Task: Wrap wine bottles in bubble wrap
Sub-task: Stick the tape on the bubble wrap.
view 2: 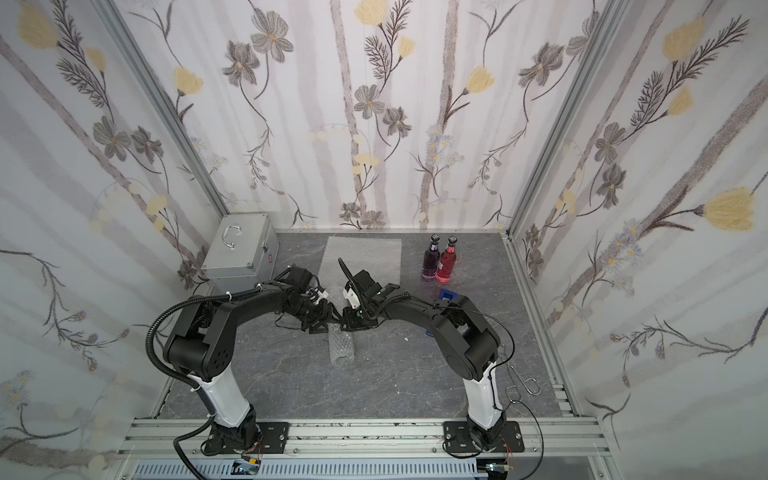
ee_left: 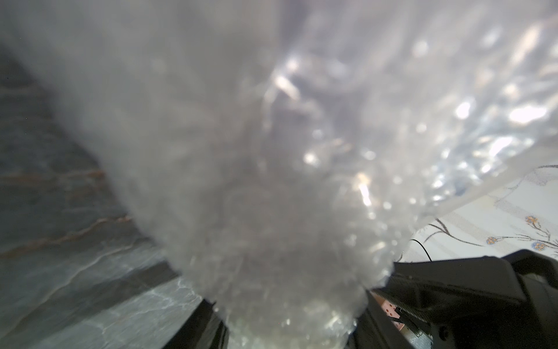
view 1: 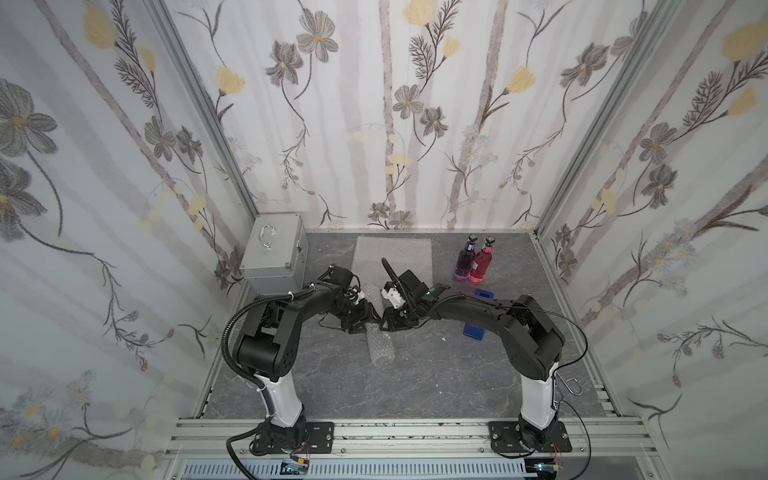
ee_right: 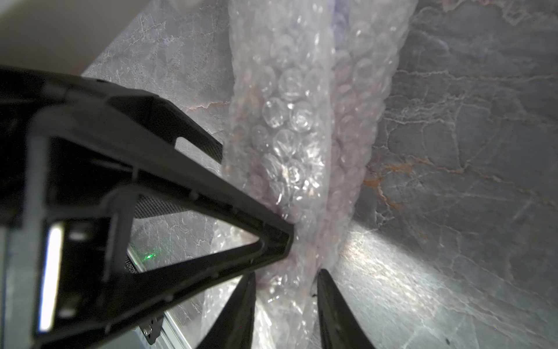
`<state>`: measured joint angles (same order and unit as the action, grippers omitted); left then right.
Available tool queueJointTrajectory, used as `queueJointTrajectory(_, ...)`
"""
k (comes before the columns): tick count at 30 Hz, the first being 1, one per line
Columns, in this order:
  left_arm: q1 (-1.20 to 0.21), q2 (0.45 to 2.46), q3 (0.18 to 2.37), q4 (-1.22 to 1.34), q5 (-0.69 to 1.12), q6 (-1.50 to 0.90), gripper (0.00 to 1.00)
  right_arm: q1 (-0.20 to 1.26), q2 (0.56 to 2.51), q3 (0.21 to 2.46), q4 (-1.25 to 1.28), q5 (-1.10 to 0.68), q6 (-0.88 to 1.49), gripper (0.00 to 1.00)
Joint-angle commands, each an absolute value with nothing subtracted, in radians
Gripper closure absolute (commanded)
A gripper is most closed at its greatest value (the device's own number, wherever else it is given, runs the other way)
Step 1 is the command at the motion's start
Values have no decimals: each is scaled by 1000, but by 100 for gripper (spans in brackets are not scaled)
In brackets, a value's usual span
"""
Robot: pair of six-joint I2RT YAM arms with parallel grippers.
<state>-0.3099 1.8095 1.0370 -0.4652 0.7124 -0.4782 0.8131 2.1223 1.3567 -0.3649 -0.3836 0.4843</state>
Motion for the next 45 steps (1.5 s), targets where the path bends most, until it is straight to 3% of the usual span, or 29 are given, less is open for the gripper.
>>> queueJointTrajectory(1,-312,1825,1031,-508,581,-489,43,799,2084,1340,-413,-358,444,63)
queueJointTrajectory(6,-311,1828,1030,-505,581,-489,43,783,2034,1344,-444,-348,423,59)
queueJointTrajectory(18,-311,1826,1034,-508,578,-486,43,782,2141,1391,-379,-469,428,60)
queueJointTrajectory(34,-313,1824,1032,-508,578,-487,43,800,2184,1318,-256,-603,462,53)
queueJointTrajectory(45,-315,1828,1033,-508,578,-487,43,699,1964,1256,-377,-475,452,54)
